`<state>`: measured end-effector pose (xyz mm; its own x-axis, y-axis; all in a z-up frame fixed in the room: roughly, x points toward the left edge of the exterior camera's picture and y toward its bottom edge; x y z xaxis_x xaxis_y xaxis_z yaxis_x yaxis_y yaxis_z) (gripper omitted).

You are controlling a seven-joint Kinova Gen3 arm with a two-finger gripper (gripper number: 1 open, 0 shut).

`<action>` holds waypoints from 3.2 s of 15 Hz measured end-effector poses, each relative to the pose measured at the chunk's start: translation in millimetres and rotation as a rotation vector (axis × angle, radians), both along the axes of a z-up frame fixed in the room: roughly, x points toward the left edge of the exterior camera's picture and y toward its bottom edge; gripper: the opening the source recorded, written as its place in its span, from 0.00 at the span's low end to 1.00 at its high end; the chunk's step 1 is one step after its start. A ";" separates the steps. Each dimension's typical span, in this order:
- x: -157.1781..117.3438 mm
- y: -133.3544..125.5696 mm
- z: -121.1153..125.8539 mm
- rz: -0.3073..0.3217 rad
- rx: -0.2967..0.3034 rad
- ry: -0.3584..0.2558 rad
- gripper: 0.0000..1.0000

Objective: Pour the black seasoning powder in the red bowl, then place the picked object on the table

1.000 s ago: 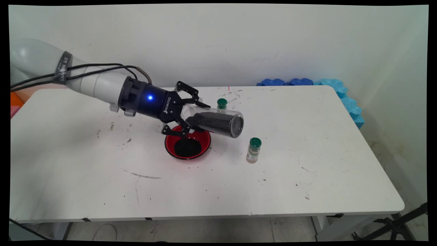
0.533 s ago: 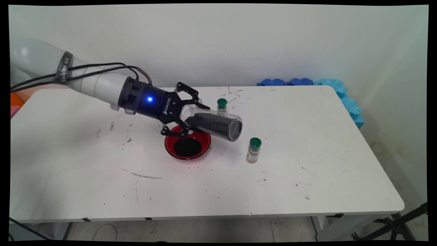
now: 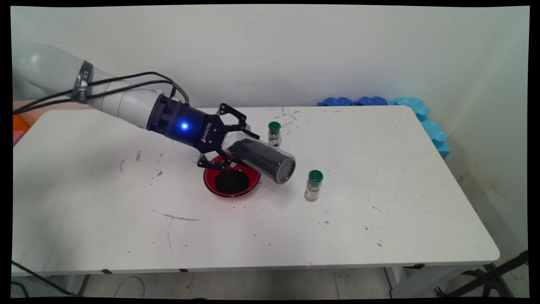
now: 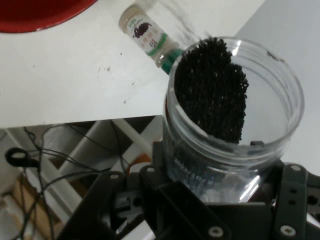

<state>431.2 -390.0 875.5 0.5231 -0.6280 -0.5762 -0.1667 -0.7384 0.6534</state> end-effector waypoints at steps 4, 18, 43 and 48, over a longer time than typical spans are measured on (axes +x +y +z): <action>-0.3 -2.3 2.0 -0.092 -0.098 -0.043 0.00; -2.2 -15.6 18.7 -0.454 -0.563 -0.238 0.00; -56.9 -8.3 50.4 -1.184 -1.559 -0.511 0.00; -68.3 -2.0 42.5 -1.266 -1.649 -0.554 0.00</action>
